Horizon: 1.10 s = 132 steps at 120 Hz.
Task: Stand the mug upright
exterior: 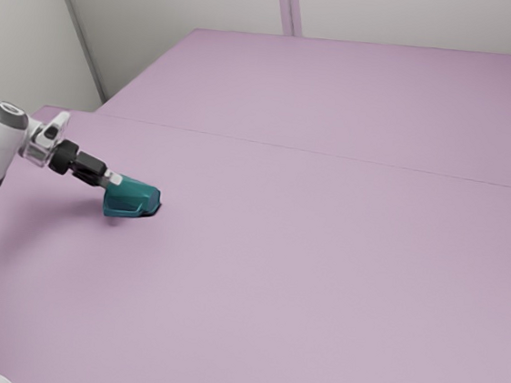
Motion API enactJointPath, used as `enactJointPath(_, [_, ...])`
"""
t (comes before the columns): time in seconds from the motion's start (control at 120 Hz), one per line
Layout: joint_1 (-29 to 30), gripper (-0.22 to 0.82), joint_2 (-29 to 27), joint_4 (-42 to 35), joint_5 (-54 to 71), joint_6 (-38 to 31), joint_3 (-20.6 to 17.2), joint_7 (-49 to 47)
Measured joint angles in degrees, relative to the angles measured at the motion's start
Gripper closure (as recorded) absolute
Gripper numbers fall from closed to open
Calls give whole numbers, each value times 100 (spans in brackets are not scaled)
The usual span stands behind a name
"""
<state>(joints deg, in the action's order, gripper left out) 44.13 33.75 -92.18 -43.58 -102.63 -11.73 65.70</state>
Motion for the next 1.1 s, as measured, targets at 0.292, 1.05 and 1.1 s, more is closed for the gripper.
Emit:
enactJointPath(0.292, [34,15,205,20,-304,389,4,235])
enactJointPath(1.05, [42,77,-61,58,-300,715,-35,516])
enactJointPath(1.1, [6,77,-162,11,-268,653,-42,522])
